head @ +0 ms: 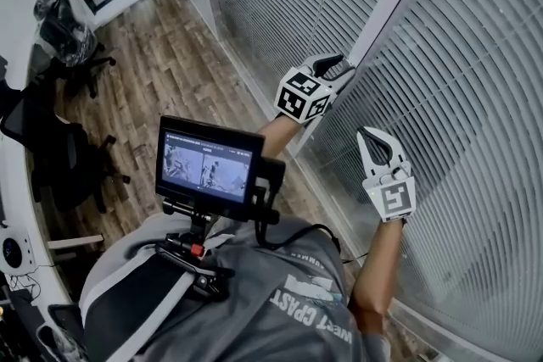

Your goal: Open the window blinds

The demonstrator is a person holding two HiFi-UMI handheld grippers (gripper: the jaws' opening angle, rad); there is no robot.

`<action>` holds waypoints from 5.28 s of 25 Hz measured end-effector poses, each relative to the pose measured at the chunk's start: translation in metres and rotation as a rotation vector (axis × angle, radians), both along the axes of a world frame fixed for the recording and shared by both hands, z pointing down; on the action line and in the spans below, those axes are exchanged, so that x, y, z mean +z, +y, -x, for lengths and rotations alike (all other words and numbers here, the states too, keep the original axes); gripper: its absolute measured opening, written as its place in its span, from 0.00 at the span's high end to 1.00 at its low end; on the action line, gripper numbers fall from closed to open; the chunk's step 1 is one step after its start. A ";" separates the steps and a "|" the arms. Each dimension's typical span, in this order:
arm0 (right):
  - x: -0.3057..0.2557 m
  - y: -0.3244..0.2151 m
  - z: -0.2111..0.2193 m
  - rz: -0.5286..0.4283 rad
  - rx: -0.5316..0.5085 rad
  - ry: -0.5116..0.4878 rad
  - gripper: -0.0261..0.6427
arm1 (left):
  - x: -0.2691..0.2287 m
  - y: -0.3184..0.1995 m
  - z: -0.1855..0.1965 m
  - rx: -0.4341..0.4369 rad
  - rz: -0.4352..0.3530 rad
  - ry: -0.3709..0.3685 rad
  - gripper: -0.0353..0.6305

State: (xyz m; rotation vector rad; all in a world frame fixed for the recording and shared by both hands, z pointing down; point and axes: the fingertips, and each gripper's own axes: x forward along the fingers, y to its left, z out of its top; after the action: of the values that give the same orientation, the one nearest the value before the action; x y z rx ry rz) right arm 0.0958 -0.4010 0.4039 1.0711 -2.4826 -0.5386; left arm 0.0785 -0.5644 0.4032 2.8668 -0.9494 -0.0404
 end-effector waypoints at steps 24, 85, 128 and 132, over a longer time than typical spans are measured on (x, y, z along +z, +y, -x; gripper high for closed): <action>-0.039 -0.020 0.018 -0.114 -0.055 0.037 0.96 | 0.004 0.006 -0.010 -0.112 -0.604 -0.598 0.76; -0.019 -0.036 0.019 -0.045 -0.051 0.054 0.96 | 0.004 0.004 -0.009 -0.025 -0.280 -0.253 0.75; -0.006 -0.046 0.024 -0.025 -0.083 0.014 0.96 | 0.010 0.004 -0.014 -0.093 -0.689 -0.681 0.75; -0.007 -0.045 0.030 -0.022 -0.083 0.016 0.96 | 0.010 0.003 -0.006 -0.017 -0.379 -0.336 0.76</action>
State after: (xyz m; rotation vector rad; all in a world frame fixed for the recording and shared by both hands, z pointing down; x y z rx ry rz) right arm 0.0661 -0.4458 0.3969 0.9713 -2.5212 -0.5981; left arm 0.0845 -0.5618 0.4128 3.2830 -1.1302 0.3012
